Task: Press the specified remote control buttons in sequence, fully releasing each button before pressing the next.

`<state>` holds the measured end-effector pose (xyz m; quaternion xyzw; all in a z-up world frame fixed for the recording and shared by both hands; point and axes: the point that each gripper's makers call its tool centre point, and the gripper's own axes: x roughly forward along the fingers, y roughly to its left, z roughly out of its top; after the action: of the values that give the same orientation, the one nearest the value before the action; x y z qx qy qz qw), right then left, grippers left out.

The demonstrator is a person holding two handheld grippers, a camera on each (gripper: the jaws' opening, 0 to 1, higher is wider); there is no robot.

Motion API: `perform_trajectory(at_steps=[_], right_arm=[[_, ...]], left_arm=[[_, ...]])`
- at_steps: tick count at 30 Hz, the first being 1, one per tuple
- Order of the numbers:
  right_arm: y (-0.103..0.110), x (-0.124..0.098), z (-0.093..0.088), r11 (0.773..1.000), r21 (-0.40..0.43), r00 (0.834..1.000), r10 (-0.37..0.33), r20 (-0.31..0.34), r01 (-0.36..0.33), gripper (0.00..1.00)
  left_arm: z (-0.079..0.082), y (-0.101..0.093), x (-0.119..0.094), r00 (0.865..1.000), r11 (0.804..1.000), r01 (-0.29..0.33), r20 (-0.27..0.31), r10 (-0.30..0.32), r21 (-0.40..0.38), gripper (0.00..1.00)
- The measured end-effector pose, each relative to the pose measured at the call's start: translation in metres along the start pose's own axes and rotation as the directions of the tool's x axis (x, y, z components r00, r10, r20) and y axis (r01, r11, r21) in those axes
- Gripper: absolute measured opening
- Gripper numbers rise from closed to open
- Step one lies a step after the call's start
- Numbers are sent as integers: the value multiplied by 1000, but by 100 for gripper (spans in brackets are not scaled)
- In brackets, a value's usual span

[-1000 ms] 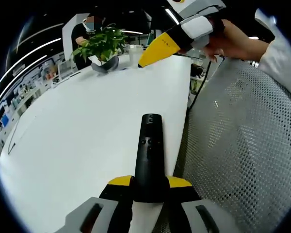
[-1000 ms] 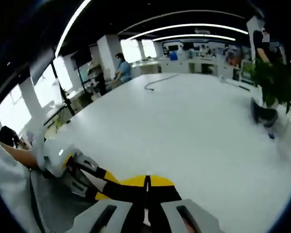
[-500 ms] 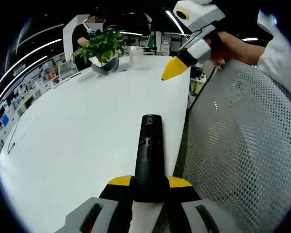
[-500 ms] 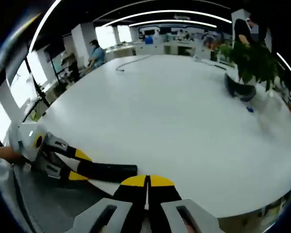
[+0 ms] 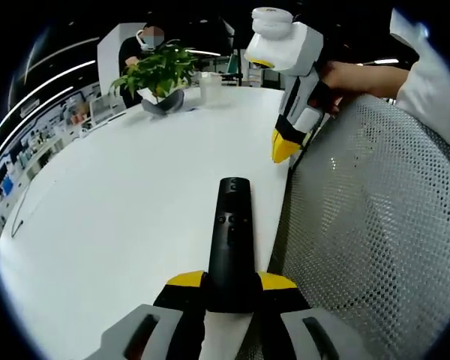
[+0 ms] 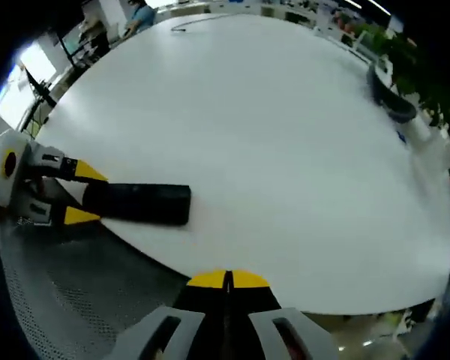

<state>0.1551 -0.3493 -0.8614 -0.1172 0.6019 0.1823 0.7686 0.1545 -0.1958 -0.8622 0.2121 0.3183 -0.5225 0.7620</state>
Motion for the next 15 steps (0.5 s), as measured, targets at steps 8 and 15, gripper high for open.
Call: perform_trajectory(at_steps=[8, 15], right_arm=[[3, 8, -11, 999, -7, 998, 35, -57, -36, 0], [0, 8, -7, 999, -37, 999, 21, -27, -22, 0]], left_arm=[[0, 1, 0, 1000, 1000, 2, 4, -2, 2, 24], [1, 1, 0, 1000, 1000, 8, 8, -8, 8, 24]])
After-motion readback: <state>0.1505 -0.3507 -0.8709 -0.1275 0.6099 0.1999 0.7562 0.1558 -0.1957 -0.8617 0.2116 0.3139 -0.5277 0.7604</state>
